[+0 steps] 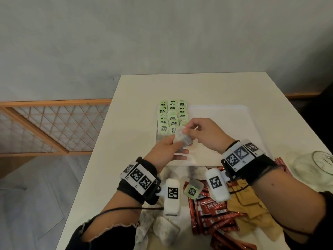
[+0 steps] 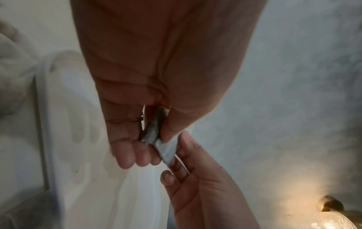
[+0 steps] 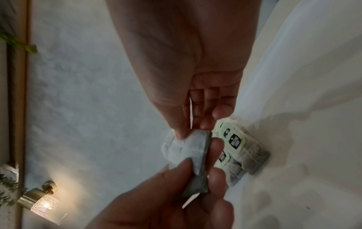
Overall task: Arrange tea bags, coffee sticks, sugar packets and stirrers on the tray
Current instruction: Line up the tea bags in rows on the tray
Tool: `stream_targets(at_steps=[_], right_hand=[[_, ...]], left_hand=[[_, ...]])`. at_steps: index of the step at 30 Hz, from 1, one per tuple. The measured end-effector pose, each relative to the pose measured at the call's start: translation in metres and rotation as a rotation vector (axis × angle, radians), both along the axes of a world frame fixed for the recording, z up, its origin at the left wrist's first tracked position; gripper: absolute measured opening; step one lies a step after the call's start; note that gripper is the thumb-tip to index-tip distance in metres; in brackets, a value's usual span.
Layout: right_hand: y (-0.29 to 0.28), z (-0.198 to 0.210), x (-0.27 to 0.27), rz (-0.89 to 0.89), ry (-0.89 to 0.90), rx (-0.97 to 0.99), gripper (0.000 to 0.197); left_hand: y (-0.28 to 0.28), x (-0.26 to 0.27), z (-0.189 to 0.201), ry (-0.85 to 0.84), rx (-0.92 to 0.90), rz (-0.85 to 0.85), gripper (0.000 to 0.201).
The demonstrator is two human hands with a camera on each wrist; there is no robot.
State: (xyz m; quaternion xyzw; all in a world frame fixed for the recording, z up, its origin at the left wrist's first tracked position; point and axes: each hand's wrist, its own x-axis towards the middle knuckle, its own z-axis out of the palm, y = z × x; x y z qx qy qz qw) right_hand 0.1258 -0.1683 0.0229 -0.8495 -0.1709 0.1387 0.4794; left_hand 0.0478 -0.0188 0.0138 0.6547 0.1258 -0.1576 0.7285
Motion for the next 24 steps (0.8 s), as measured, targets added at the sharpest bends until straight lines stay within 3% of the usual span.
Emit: stream_targets(at_steps=[3,6,10,14,18,24], right_hand=[[-0.004,0.008,-0.007,-0.01,-0.003,0.023,0.009],[-0.008,0.018,-0.015,-0.066,-0.006,0.066,0.012],[-0.011,0.023,-0.028,-0.105,-0.077,-0.061,0.012],[-0.006,0.023,-0.043,-0.021,-0.138,-0.162,0.015],[-0.005,0.025,-0.046,-0.015,-0.11,-0.065,0.011],[-0.003,0.024,-0.045,0.069,-0.084,-0.035,0.021]], left_hand=[[0.001,-0.007,0.003,-0.067,0.139,0.013,0.014],[0.0,-0.012,0.011,-0.102,0.212,0.139,0.014],[-0.007,-0.017,0.02,-0.117,0.22,0.304,0.014],[-0.017,-0.02,0.024,-0.135,0.228,0.197,0.018],[-0.016,-0.019,0.026,-0.176,0.252,0.167,0.019],[-0.006,-0.017,0.026,-0.233,0.358,0.177,0.016]])
